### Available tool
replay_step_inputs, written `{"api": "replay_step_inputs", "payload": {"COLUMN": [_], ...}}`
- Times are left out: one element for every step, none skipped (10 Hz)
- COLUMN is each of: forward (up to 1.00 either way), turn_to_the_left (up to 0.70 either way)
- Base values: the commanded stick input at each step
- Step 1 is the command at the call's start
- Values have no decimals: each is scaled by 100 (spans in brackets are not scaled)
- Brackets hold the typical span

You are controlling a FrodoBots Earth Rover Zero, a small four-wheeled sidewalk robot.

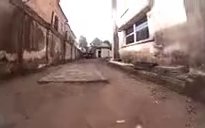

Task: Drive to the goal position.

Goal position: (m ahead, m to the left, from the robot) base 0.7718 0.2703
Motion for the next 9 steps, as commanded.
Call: {"api": "replay_step_inputs", "payload": {"forward": [65, 65, 65, 65, 65, 65, 65, 65, 64], "turn_to_the_left": [5, 3, 2, 1, 1, 20, 7, 3, 1]}}
